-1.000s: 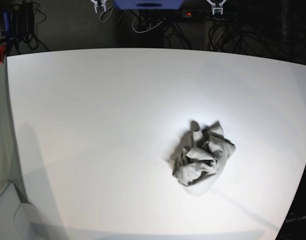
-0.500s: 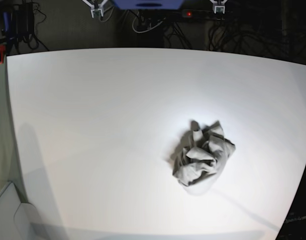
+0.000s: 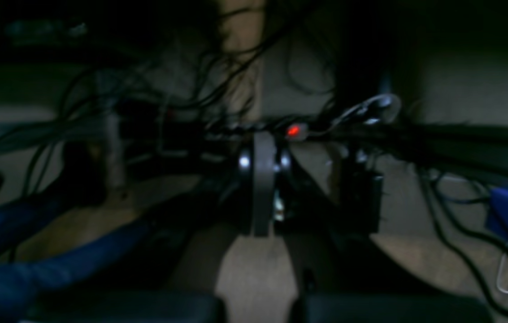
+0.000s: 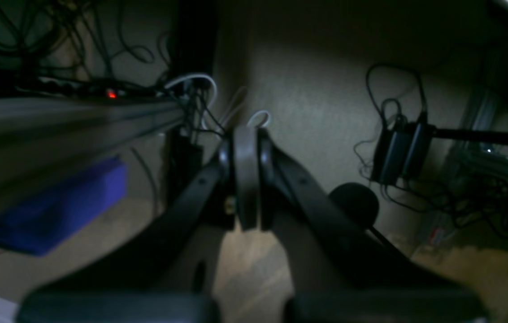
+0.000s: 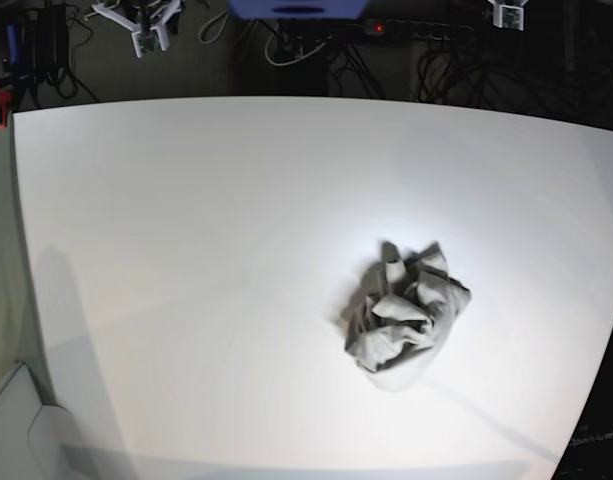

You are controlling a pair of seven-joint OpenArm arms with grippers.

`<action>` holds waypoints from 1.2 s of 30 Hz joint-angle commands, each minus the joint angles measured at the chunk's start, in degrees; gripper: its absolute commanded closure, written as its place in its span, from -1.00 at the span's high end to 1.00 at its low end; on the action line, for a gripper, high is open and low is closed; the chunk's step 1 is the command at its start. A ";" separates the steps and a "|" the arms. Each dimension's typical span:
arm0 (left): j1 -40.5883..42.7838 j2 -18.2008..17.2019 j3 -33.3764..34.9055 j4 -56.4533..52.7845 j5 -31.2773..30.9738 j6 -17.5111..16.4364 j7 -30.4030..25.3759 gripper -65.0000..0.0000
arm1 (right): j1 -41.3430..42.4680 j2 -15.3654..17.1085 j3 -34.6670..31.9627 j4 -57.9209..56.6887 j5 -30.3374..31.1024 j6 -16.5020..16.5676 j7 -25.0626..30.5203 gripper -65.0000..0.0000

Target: Layout the t-shirt on the table in an organized manner, then fold the t-shirt properly

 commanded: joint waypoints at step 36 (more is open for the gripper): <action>-23.87 3.14 -6.01 19.79 -0.11 -0.21 11.99 -0.99 | 36.43 -1.20 -2.46 1.03 0.01 8.18 0.69 -1.00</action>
